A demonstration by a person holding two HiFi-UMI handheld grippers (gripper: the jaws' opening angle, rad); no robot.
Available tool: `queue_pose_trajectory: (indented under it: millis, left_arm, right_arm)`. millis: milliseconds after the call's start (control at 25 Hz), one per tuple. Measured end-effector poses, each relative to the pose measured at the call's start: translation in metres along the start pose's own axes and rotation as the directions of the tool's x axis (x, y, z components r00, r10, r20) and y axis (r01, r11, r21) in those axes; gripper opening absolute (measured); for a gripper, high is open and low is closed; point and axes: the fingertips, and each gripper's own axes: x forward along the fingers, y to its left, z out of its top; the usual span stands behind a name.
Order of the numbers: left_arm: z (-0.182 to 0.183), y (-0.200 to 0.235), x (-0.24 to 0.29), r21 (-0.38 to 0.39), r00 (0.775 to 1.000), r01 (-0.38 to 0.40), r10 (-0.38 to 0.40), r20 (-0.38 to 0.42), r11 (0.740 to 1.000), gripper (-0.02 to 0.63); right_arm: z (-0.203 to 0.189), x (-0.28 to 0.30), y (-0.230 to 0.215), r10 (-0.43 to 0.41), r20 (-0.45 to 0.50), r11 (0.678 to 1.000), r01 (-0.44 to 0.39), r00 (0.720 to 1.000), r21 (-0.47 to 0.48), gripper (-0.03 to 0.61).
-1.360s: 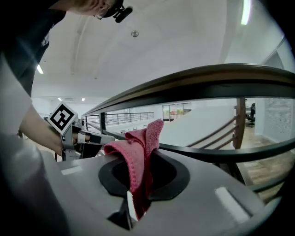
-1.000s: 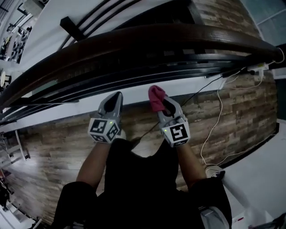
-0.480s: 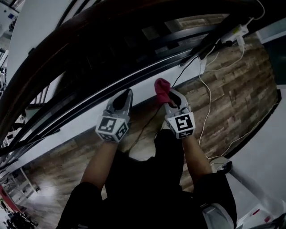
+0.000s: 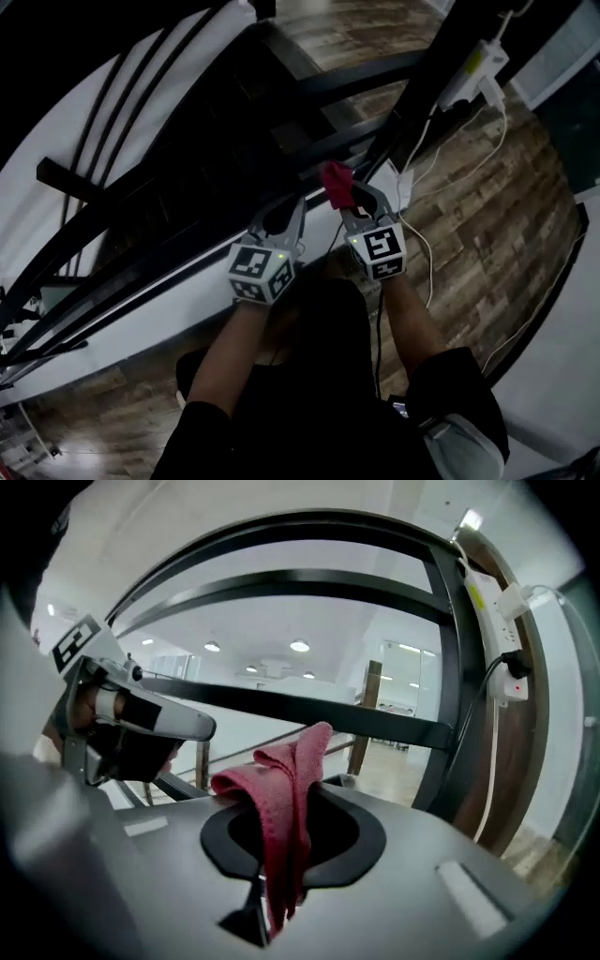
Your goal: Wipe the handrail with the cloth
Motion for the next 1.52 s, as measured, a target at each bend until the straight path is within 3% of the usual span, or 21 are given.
queue_pose_trajectory:
  millis: [200, 400, 600, 680, 840, 960, 1040, 1520]
  left_arm:
    - [-0.042, 0.004, 0.04, 0.061, 1.0, -0.014, 0.014, 0.002, 0.998, 0.0]
    - [-0.062, 0.008, 0.052, 0.02, 0.997, -0.062, 0.062, -0.047, 0.998, 0.0]
    - [-0.061, -0.001, 0.065, 0.083, 0.993, -0.092, 0.098, -0.07, 0.992, 0.0]
    - [-0.061, -0.001, 0.065, 0.079, 0.99, -0.118, 0.123, -0.065, 0.99, 0.0]
    - [-0.067, 0.001, 0.065, 0.064, 0.984, -0.161, 0.165, -0.061, 0.985, 0.0]
    - [-0.074, 0.001, 0.066, 0.065, 0.982, -0.173, 0.177, -0.067, 0.983, 0.0]
    - [-0.078, 0.004, 0.065, 0.05, 0.981, -0.181, 0.184, -0.066, 0.982, 0.0]
    - [-0.089, 0.009, 0.056, 0.061, 0.975, -0.208, 0.212, -0.068, 0.976, 0.0]
  right_arm:
    - [-0.017, 0.038, -0.066, -0.083, 0.024, 0.975, 0.086, 0.996, -0.207, 0.051]
    - [-0.02, 0.058, -0.099, -0.207, 0.04, 0.924, 0.208, 0.978, -0.32, 0.051]
    - [-0.032, 0.069, -0.108, -0.251, 0.019, 0.867, 0.233, 0.968, -0.44, 0.052]
    - [-0.039, 0.074, -0.105, -0.249, -0.021, 0.867, 0.213, 0.968, -0.45, 0.051]
    - [-0.051, 0.079, -0.1, -0.217, -0.058, 0.913, 0.182, 0.974, -0.365, 0.051]
    - [-0.05, 0.078, -0.103, -0.173, -0.065, 0.966, 0.157, 0.983, -0.206, 0.051]
    - [-0.05, 0.078, -0.103, -0.145, -0.069, 0.983, 0.136, 0.987, -0.123, 0.051]
    - [-0.049, 0.076, -0.067, 0.051, -0.093, 0.997, -0.046, 0.994, 0.064, 0.051]
